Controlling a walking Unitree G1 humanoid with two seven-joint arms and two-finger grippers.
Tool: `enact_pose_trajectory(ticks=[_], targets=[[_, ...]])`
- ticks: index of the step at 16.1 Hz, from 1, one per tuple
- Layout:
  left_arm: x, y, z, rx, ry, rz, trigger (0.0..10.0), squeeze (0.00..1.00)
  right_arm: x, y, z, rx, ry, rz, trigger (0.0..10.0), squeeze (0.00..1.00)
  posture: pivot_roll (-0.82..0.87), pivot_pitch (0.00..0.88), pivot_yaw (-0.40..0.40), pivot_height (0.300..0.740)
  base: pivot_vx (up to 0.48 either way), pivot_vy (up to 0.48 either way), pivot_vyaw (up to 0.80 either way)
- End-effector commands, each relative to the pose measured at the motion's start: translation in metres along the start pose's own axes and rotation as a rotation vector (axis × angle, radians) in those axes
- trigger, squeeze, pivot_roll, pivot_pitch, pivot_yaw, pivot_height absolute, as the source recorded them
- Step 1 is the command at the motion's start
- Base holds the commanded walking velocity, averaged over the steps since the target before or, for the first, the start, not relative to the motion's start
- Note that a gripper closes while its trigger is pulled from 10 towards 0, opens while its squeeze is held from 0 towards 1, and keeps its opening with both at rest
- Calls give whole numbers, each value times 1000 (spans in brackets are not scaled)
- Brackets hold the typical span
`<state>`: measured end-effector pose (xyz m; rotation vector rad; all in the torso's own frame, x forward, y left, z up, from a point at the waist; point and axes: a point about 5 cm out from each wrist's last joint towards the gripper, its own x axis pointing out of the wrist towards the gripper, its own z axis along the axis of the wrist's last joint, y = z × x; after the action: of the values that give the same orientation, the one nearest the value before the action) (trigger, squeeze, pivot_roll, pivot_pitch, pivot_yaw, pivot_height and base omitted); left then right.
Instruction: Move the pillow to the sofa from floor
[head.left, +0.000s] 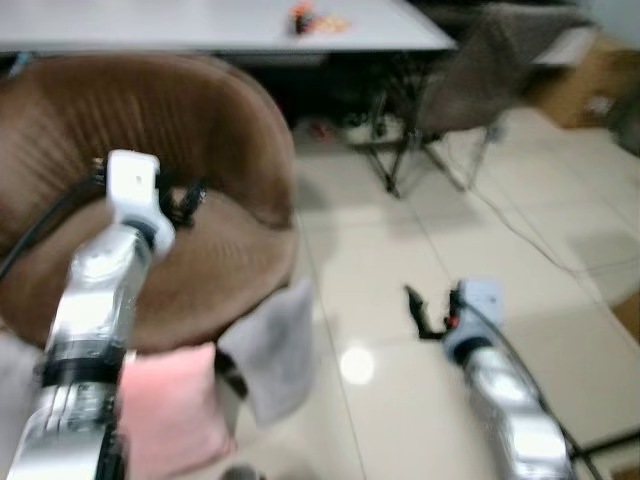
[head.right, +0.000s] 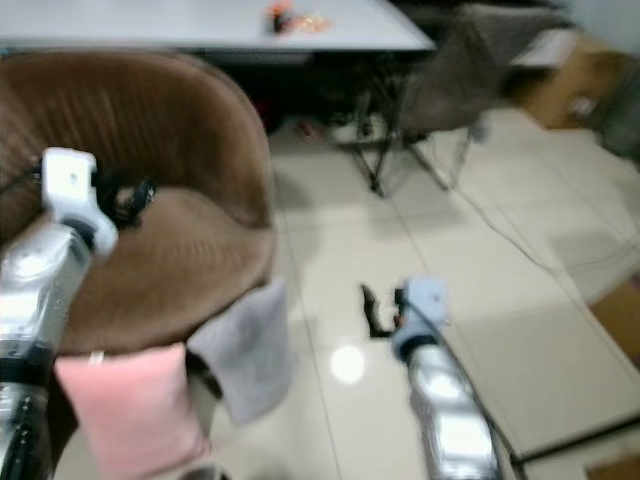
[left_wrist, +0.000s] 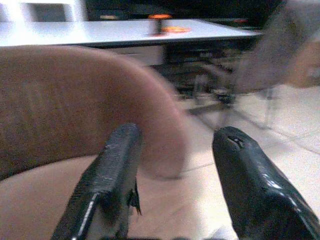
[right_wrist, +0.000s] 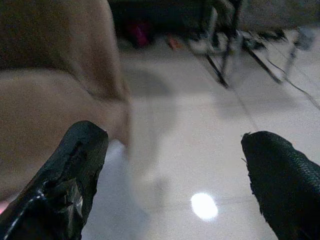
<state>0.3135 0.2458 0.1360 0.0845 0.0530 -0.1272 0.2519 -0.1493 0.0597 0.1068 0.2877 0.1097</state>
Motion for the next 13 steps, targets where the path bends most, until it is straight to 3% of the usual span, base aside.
enact_pose_trajectory(ticks=[1, 2, 4, 7, 9, 11, 12, 13], targets=[[-15, -26, -11, 33, -15, -16, 10000, 0, -7, -11, -5, -15, 16, -55, 10000, 1000, 5, 0, -50, 740, 0, 0, 800], [-43, -40, -31, 86, 29, -14, 10000, 0, -11, -12, -8, -32, 19, -80, 10000, 1000, 6, 0, -45, 740, 0, 0, 800], [-66, -51, -37, 139, 65, -30, 10000, 0, -15, -12, -9, -30, 16, -98, 10000, 1000, 5, 0, -47, 740, 0, 0, 800], [-73, -52, -33, 144, 41, 71, 10000, 0, -16, -9, -10, -21, 13, -80, 10000, 1000, 14, 0, -52, 740, 0, 0, 800], [-77, -54, -33, 105, 48, 113, 10000, 0, -12, -9, -3, -31, -5, -65, 10000, 1000, 21, 0, -67, 740, 0, 0, 800], [-81, -51, -32, 63, 50, 176, 10000, 0, -3, -12, 4, -128, -5, -155, 10000, 1000, 25, 0, -74, 740, 0, -422, 0], [-81, -51, -32, 62, 52, 181, 10000, 0, -3, -10, 8, -167, -61, -169, 10000, 824, 25, 0, -75, 740, 0, -458, 0], [-81, -52, -31, 59, 51, 189, 10000, 0, -1, -9, 4, -141, -36, -161, 10000, 0, 27, 0, -78, 740, 0, -454, 0]])
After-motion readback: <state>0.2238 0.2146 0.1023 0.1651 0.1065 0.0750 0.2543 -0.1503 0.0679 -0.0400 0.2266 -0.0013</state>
